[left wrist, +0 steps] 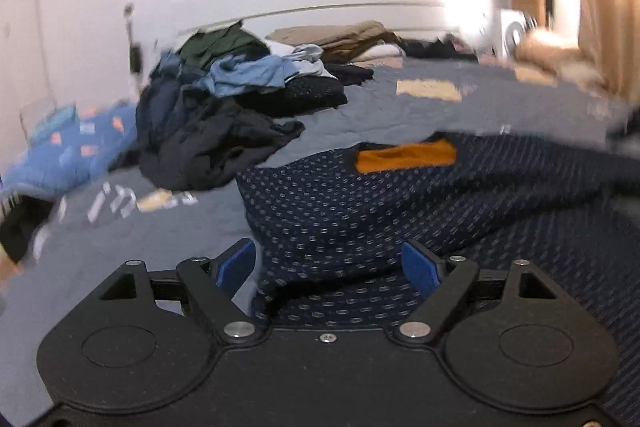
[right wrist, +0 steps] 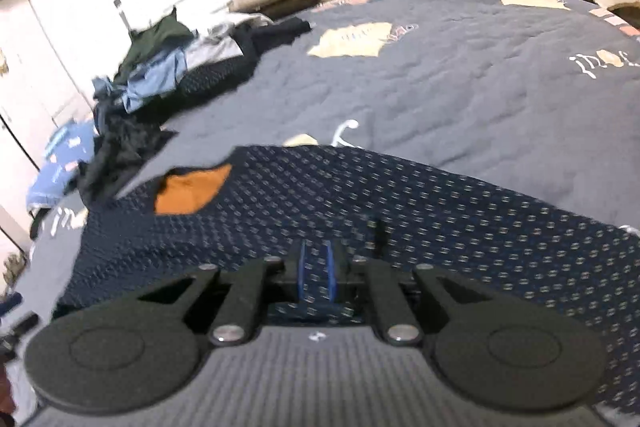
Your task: Fold clothes
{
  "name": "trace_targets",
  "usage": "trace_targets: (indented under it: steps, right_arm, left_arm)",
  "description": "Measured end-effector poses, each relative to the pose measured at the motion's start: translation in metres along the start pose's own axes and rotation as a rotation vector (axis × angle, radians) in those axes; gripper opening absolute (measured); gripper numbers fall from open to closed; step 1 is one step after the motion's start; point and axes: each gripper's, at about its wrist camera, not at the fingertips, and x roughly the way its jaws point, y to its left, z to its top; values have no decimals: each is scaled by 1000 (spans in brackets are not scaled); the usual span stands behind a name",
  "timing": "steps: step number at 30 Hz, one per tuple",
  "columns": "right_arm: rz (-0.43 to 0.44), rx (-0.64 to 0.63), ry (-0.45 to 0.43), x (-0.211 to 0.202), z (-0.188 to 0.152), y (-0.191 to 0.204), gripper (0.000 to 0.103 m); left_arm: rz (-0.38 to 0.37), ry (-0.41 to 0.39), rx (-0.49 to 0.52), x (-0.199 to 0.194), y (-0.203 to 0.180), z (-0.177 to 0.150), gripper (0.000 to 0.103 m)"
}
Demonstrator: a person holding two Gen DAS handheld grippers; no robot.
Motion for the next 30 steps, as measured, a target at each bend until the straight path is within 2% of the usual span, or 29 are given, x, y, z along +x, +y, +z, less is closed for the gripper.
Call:
trace_targets:
  steps: [3, 4, 6, 7, 8, 10, 15, 17, 19, 21, 25, 30]
  right_arm:
    - [13, -14, 17, 14, -2, 14, 12]
    - [12, -19, 22, 20, -3, 19, 12]
    - [22, -24, 29, 32, -7, 28, 12]
    - [31, -21, 37, 37, -9, 33, 12]
    - [50, -22, 48, 41, -12, 39, 12]
    - [82, -30, 65, 50, -17, 51, 12]
    - [124, -26, 90, 63, -26, 72, 15]
    - [129, -28, 98, 63, -30, 78, 16]
    - [147, -26, 101, 60, -32, 81, 17]
    - [152, -26, 98, 55, -33, 82, 19]
    - [163, -15, 93, 42, -38, 80, 22]
    - [189, 17, 67, 19, -47, 70, 23]
  left_arm:
    - [62, 0, 276, 19, -22, -10, 77]
    - [70, 3, 339, 26, -27, -12, 76]
    - [74, 6, 442, 38, -35, -16, 73]
    - [69, 10, 485, 43, -39, -18, 65]
    - [57, 10, 518, 47, -43, -20, 62]
    - [24, -5, 571, 51, -51, -21, 60]
    - [-39, -22, 642, 65, -74, -18, 60]
    - [-73, -2, 646, 72, -78, -17, 46]
    - [-118, 35, 653, 76, -80, -20, 19]
    - [-155, 64, 652, 76, -79, -24, 8]
    - [-202, 79, 613, 60, -67, -27, 5]
    - [-190, 62, 634, 43, -57, -25, 8]
